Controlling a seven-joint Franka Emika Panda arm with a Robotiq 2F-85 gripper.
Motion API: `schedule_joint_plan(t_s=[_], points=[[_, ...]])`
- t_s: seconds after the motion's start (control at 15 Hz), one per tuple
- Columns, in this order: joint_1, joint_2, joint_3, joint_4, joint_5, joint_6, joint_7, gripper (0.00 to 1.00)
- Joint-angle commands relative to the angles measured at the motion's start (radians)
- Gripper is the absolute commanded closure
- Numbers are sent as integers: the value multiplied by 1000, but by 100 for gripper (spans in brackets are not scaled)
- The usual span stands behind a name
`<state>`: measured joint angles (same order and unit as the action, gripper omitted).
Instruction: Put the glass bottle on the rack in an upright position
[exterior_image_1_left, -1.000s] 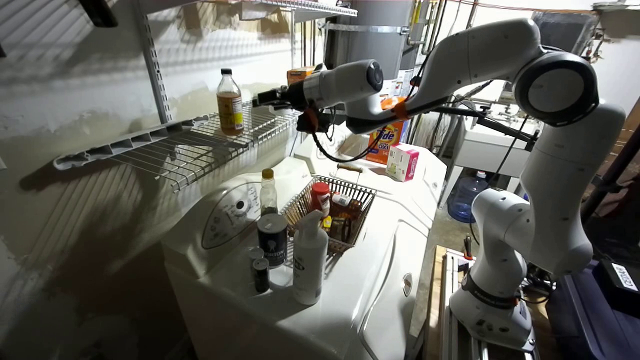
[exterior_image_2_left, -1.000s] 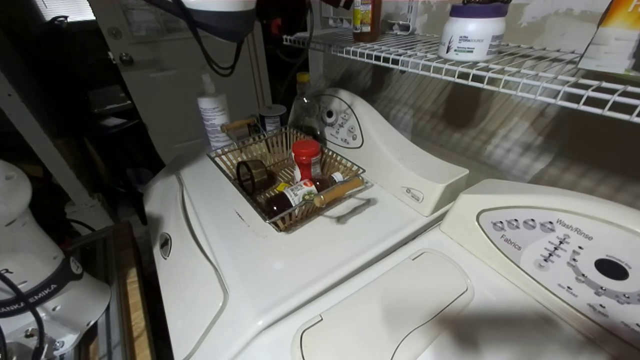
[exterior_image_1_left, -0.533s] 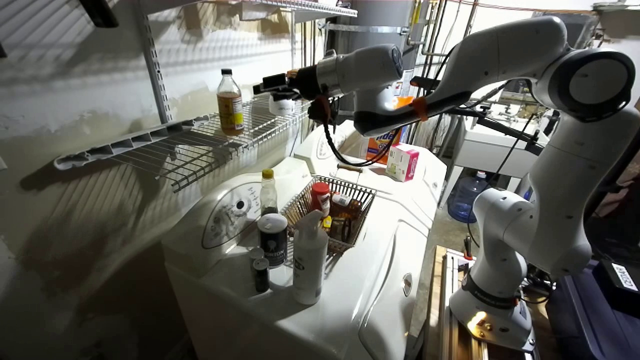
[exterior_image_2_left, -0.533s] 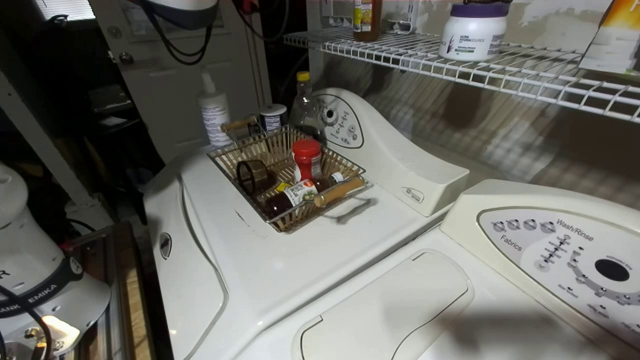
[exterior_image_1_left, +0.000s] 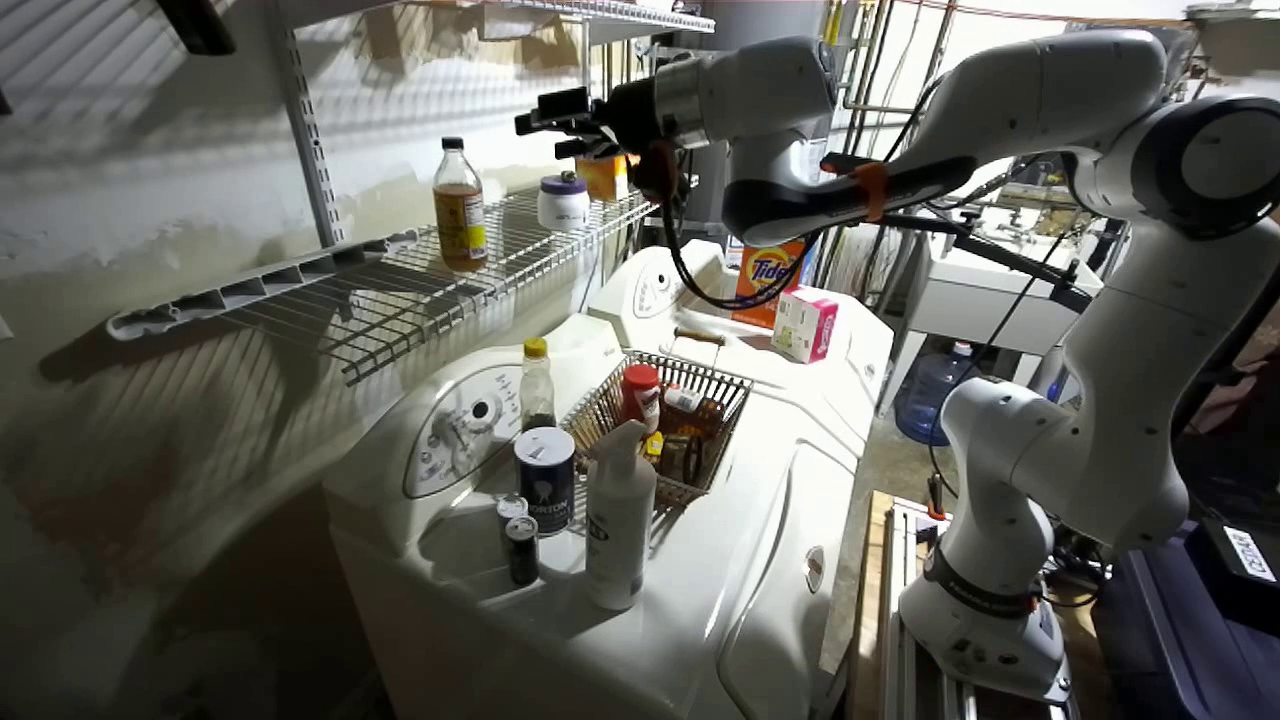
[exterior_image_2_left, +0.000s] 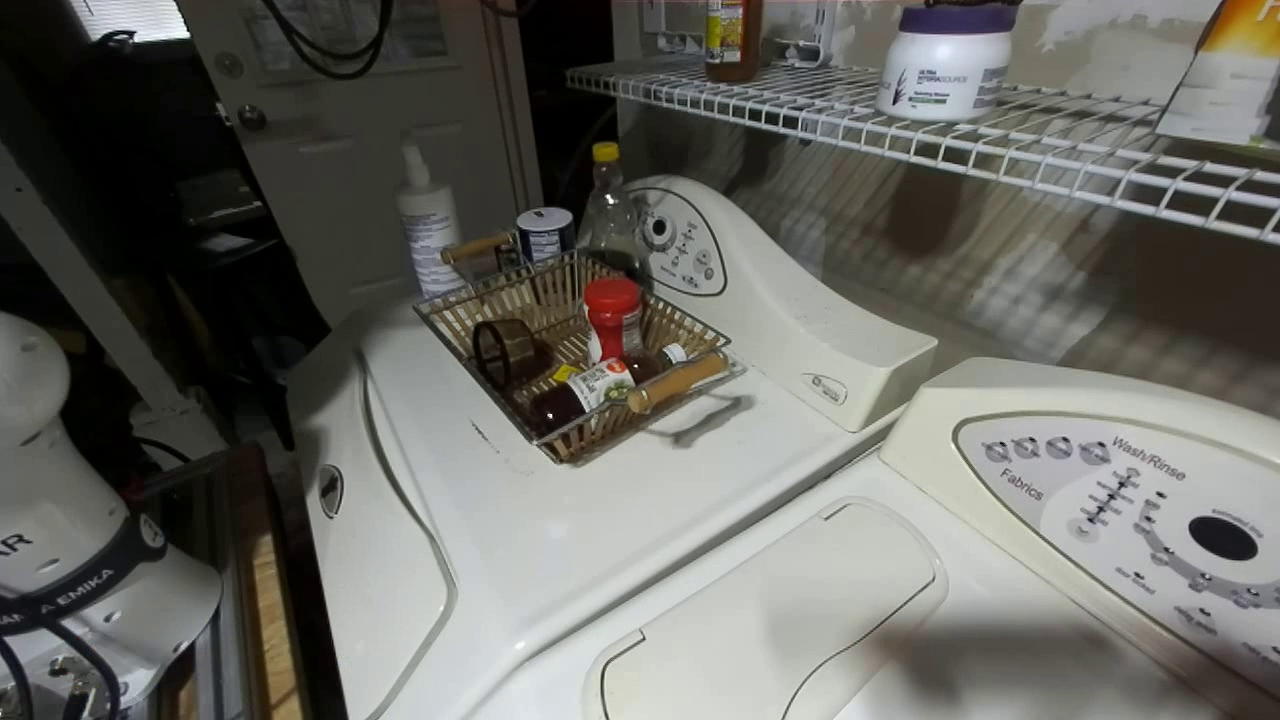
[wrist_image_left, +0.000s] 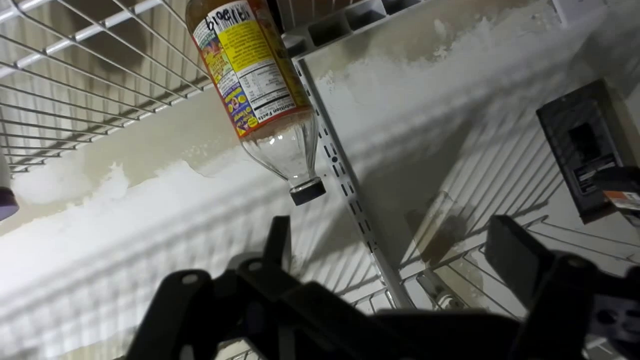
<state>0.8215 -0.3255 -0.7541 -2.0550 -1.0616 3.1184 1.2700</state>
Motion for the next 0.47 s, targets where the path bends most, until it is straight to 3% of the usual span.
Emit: schedule_joint_plan(t_s=[0.0, 0.4], points=[[5, -4, -3, -1, 1, -2, -4, 0], [10, -5, -5, -3, 3, -5, -6, 0]])
